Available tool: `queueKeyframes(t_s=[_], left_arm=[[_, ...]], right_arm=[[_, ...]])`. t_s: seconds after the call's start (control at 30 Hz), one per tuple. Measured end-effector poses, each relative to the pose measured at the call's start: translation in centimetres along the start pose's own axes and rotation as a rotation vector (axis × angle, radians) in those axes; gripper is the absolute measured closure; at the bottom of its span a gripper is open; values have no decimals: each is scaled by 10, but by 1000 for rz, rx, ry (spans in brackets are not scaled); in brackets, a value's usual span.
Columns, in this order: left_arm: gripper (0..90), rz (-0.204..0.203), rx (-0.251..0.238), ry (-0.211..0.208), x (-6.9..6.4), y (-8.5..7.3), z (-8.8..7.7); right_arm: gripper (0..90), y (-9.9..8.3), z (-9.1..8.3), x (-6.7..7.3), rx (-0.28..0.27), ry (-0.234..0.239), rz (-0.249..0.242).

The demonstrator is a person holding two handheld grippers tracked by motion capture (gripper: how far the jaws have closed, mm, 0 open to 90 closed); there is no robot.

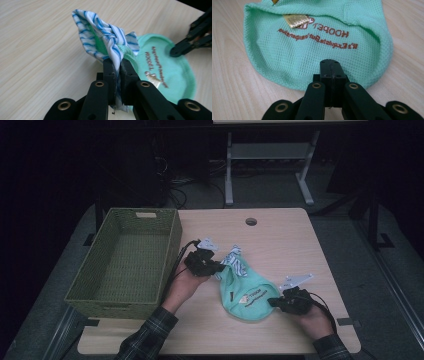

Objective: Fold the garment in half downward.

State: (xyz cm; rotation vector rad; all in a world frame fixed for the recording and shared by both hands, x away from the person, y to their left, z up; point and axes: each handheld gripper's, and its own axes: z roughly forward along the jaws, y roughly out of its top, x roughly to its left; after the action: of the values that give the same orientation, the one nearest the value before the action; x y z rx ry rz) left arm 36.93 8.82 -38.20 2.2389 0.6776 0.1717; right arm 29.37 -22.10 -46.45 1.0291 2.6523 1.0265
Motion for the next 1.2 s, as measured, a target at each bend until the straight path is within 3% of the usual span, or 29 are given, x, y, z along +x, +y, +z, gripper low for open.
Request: queueKeyframes(t_s=[0.4,0.6,0.7,0.87,0.93,1.1,1.2], left_arm=[[842,83,13,-71,-36,9,14],[840,127,57,-107,-50,9,25],[838,122,72,-138,-58,6,32],[824,149,117,-158,-66,2,40],[792,145,119,-164,-68,1,42],[590,131,81,-180,-69,7,35],[564,114,50,-177,-66,13,31]], right_arm=[[898,3,3,1,-6,1,-8],[898,3,3,0,-7,3,-9],[898,3,2,-1,-8,0,-12],[898,3,-1,-3,-11,-9,-8],[898,2,-2,-4,-13,-10,-4],[898,2,-3,-4,-14,-13,0],[898,2,-2,-4,-8,-14,-3]])
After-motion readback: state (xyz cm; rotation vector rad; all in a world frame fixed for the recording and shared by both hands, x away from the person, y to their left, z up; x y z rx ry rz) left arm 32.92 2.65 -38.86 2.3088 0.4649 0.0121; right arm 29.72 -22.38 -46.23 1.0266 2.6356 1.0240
